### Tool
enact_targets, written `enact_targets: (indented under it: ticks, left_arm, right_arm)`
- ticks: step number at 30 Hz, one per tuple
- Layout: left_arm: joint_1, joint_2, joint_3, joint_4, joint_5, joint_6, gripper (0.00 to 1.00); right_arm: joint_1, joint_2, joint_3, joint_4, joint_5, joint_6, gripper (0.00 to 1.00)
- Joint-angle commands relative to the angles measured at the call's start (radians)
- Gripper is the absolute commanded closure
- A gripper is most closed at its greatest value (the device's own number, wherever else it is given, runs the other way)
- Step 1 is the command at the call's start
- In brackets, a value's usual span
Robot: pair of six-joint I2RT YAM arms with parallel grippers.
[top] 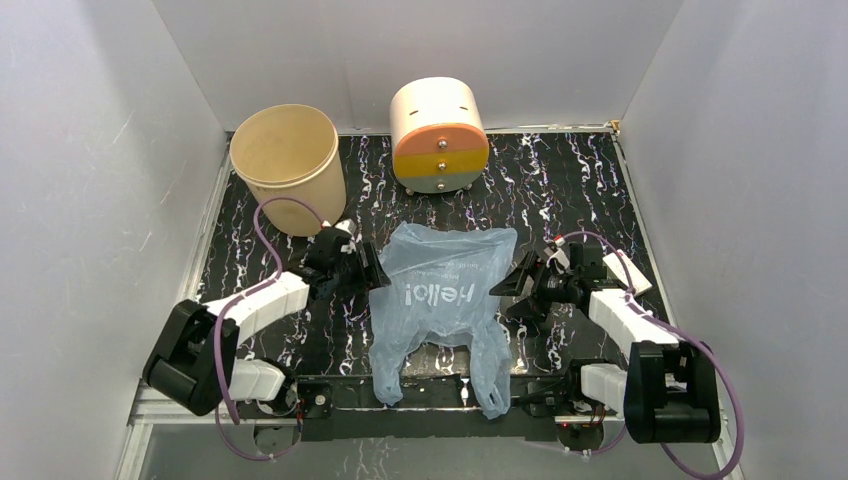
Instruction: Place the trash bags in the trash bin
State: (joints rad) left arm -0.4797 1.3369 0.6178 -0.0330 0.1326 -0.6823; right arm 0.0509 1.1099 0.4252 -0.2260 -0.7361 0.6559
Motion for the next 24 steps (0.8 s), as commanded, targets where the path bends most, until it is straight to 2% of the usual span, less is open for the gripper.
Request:
enact_targets:
  ticks: [1, 4, 9, 11, 14, 15, 17, 19, 21, 23, 24]
  left_arm:
    - [0.003, -0.114, -0.068, -0.004, 0.051, -0.011, 0.28]
    - [0.003, -0.218, -0.143, 0.009, 0.085, -0.057, 0.26]
    - [-0.003, -0.349, -0.291, 0.103, 0.183, -0.177, 0.25]
    - [-0.004, -0.384, -0.325, 0.105, 0.206, -0.187, 0.25]
    - [-0.006, -0.388, -0.35, 0.11, 0.257, -0.189, 0.28]
    - [-0.008, -0.381, -0.354, 0.12, 0.275, -0.191, 0.32]
    - [-0.011, -0.361, -0.356, 0.124, 0.294, -0.183, 0.39]
    - [-0.011, -0.354, -0.355, 0.128, 0.279, -0.182, 0.57]
    - [-0.011, -0.352, -0.359, 0.181, 0.252, -0.207, 0.8]
    - [-0.009, -0.328, -0.355, 0.269, 0.243, -0.225, 0.99]
    - [-0.002, -0.301, -0.329, 0.251, 0.216, -0.212, 1.0]
  right_arm:
    - [0.012, 0.04, 0.009, 0.138, -0.105, 0.065, 0.13]
    - [0.025, 0.049, -0.003, 0.171, -0.113, 0.073, 0.21]
    - [0.049, 0.073, -0.024, 0.212, -0.117, 0.102, 0.44]
    - [0.051, 0.09, -0.028, 0.218, -0.109, 0.104, 0.52]
    - [0.052, 0.117, -0.03, 0.267, -0.104, 0.123, 0.59]
    - [0.052, 0.125, -0.025, 0.277, -0.099, 0.129, 0.65]
    - [0.051, 0.126, -0.003, 0.285, -0.049, 0.146, 0.67]
    - [0.051, 0.122, 0.043, 0.279, 0.034, 0.147, 0.82]
    - [0.051, 0.132, 0.105, 0.281, 0.075, 0.149, 0.88]
    - [0.052, 0.16, 0.159, 0.292, 0.071, 0.15, 0.95]
    - [0.05, 0.173, 0.185, 0.285, 0.082, 0.151, 0.98]
